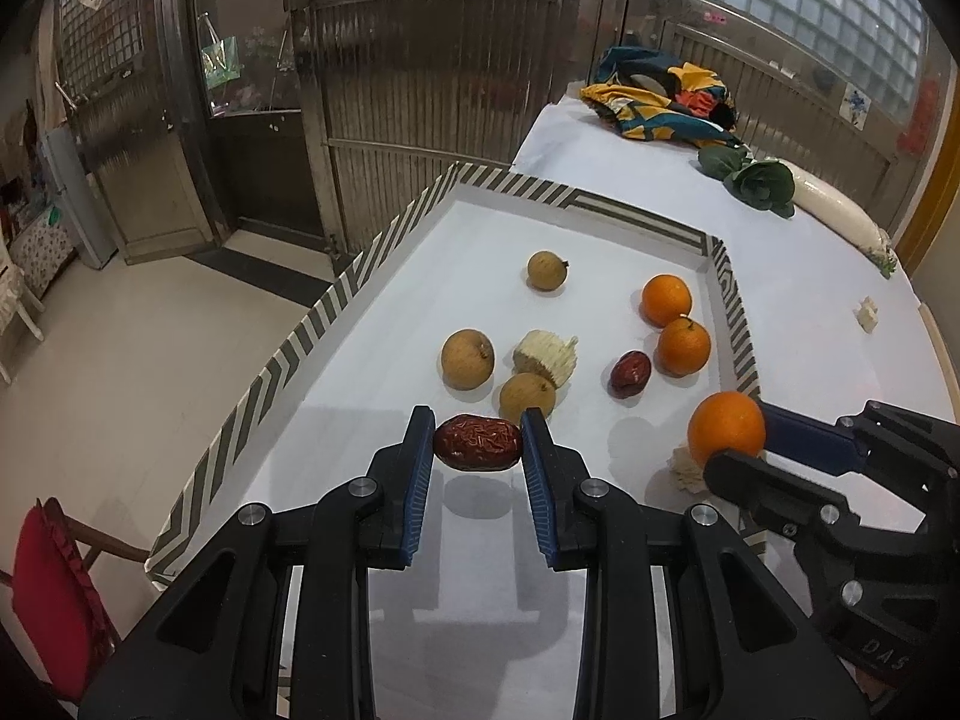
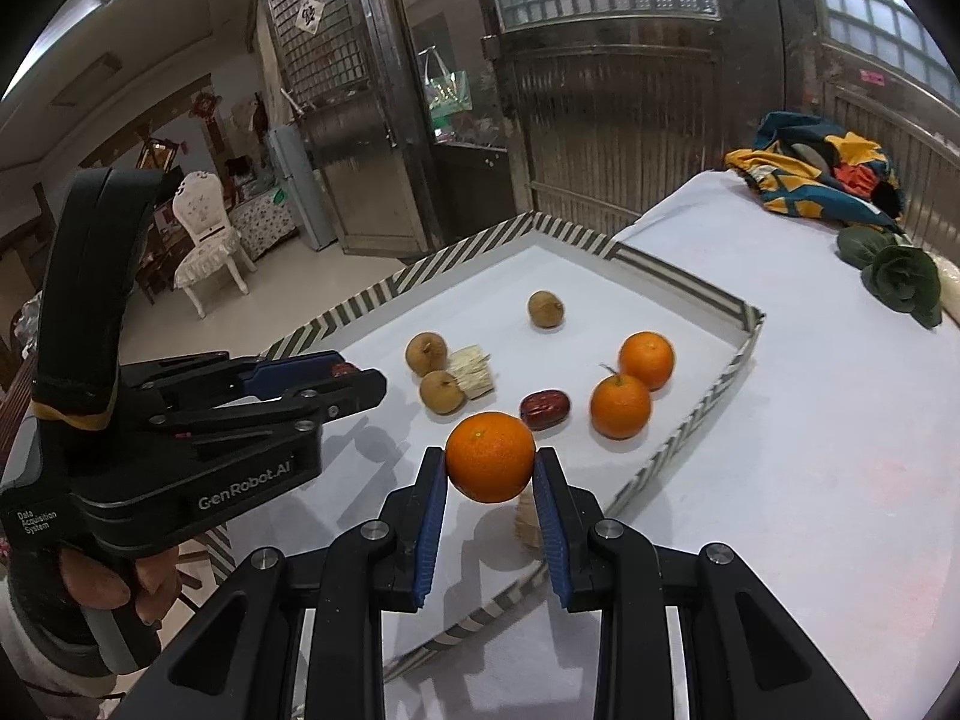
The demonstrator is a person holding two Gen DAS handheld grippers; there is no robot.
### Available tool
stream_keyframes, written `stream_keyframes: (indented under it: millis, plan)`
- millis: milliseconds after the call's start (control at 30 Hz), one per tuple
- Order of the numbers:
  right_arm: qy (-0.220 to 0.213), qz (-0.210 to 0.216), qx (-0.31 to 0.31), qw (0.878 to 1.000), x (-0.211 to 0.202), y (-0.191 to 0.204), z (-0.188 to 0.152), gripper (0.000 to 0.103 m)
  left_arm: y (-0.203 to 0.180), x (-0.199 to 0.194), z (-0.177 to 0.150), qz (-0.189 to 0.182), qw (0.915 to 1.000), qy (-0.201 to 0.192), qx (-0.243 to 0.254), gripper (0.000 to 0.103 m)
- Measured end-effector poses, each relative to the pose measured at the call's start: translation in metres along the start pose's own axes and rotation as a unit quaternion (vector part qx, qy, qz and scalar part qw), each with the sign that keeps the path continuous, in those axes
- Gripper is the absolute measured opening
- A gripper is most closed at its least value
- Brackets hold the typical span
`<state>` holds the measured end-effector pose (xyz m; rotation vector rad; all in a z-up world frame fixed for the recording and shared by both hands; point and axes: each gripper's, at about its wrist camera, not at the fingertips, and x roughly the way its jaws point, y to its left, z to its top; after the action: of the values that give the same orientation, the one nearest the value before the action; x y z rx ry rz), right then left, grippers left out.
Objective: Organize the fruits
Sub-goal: 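Carry the date into the tray and open the left gripper while the right gripper holds the orange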
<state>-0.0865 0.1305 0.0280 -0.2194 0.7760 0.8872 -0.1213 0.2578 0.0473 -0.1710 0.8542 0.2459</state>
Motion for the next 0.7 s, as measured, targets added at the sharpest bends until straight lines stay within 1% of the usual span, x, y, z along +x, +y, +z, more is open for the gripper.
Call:
stream_keyframes:
  millis: [333, 467, 600, 700]
  plan:
    - [0.020, 0.013, -0.013, 1.000, 0.018, 0.012, 0.002, 0.028, 0.003, 0.008, -0.002, -0.002, 0.9999, 0.012, 0.000, 0.028]
    - [0.027, 0.016, -0.019, 0.999, 0.025, 0.014, 0.004, 0.028, 0.004, 0.012, -0.002, -0.009, 0.9998, 0.020, -0.003, 0.028]
    - [0.039, 0.012, -0.024, 0.999, 0.036, 0.013, 0.006, 0.028, 0.002, 0.017, -0.002, -0.008, 0.9996, 0.026, -0.001, 0.028]
    - [0.052, 0.001, -0.029, 0.998, 0.046, 0.011, 0.007, 0.028, 0.003, 0.019, -0.002, -0.008, 0.9995, 0.030, -0.001, 0.028]
